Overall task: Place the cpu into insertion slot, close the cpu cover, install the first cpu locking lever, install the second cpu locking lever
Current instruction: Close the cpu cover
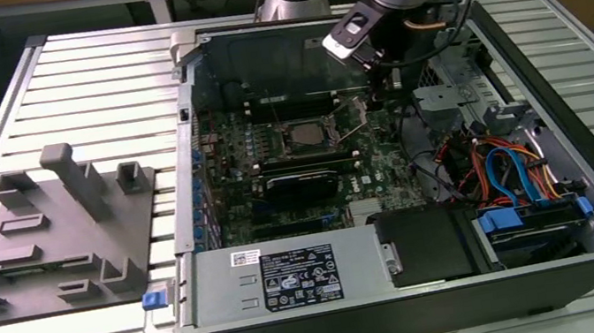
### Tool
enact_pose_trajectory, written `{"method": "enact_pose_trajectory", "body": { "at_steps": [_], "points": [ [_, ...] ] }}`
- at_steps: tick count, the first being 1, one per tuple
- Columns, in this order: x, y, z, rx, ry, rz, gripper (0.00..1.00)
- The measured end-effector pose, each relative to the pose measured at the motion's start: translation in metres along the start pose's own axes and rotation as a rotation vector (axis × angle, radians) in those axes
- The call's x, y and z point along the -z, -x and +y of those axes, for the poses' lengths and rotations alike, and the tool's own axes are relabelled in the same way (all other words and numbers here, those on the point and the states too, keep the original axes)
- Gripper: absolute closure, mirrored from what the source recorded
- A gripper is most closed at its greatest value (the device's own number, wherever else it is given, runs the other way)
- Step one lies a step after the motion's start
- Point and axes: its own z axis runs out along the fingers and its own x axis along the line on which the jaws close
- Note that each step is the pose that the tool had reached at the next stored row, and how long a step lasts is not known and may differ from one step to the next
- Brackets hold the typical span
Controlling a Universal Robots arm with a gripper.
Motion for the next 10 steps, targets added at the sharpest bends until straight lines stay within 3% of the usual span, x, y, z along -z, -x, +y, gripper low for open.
{"method": "enact_pose_trajectory", "body": {
  "at_steps": [10],
  "points": [
    [-0.0002, 0.0005, -0.0100, 0.000, -0.0001, 0.0004, 0.90]
  ]
}}
